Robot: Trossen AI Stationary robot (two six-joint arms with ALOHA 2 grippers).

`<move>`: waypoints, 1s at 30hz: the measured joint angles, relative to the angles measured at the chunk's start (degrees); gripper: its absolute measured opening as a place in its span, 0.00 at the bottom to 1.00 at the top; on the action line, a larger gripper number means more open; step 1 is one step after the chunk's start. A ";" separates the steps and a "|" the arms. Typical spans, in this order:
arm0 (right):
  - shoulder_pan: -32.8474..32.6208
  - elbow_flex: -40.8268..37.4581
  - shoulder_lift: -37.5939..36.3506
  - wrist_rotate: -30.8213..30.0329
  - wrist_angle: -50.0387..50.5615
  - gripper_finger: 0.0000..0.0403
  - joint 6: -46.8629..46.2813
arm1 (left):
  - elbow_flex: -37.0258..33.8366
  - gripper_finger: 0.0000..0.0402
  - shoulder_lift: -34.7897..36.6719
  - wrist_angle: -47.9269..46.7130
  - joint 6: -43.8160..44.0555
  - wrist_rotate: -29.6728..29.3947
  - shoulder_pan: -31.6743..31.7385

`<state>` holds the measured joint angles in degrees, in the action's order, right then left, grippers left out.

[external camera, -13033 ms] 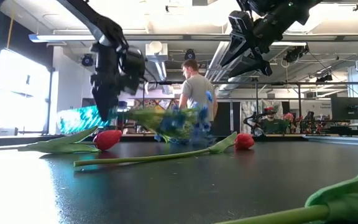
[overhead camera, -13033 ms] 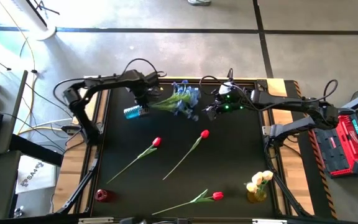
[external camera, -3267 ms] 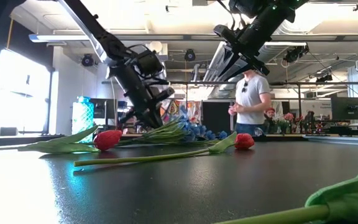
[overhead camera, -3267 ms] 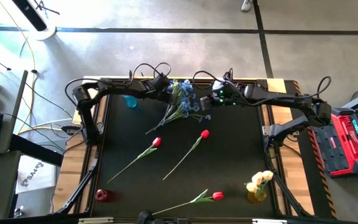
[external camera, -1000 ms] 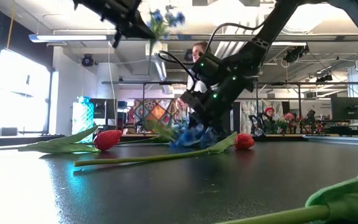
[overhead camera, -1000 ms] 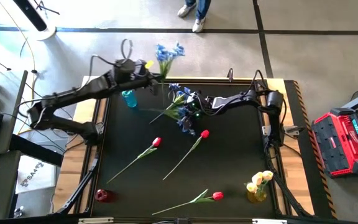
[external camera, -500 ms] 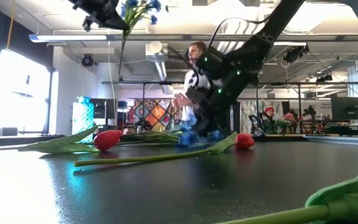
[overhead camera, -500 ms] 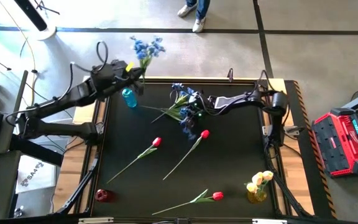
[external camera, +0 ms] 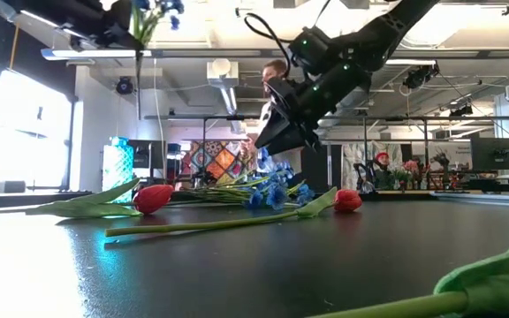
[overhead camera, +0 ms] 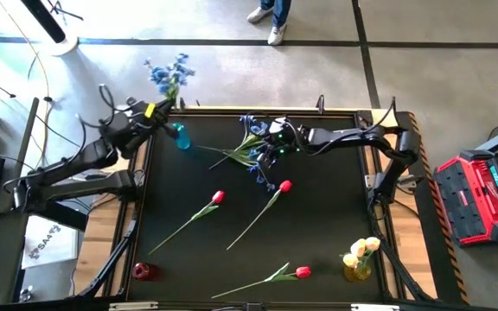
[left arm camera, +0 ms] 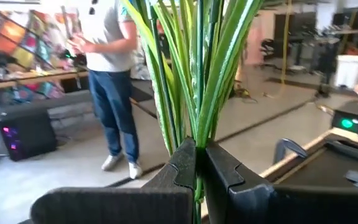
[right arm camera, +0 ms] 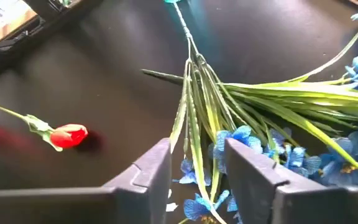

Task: Sort flowers into vase by color
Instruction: Put the top left blue flowers into the blue vase

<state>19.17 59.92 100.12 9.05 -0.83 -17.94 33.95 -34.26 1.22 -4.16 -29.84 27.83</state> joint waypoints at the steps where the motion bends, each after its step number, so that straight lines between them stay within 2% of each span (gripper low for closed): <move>1: 0.18 0.00 0.00 -0.02 0.29 0.37 -0.01 | -0.48 0.00 1.00 0.00 -0.43 -0.68 0.00; 12: 1.15 0.02 0.02 0.01 2.00 0.40 0.01 | -7.41 0.00 7.67 -0.09 -0.60 -6.33 0.00; 20: 1.10 0.09 0.02 0.68 2.00 0.40 -0.01 | -10.11 0.00 7.50 0.45 -1.86 -9.46 0.00; 30: 1.10 0.11 0.02 1.26 2.00 0.40 -0.17 | -15.58 0.02 7.43 1.68 3.62 -11.76 0.00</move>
<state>20.27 60.03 100.14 10.31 1.17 -18.11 18.37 -26.83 2.90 -0.55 -41.60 27.83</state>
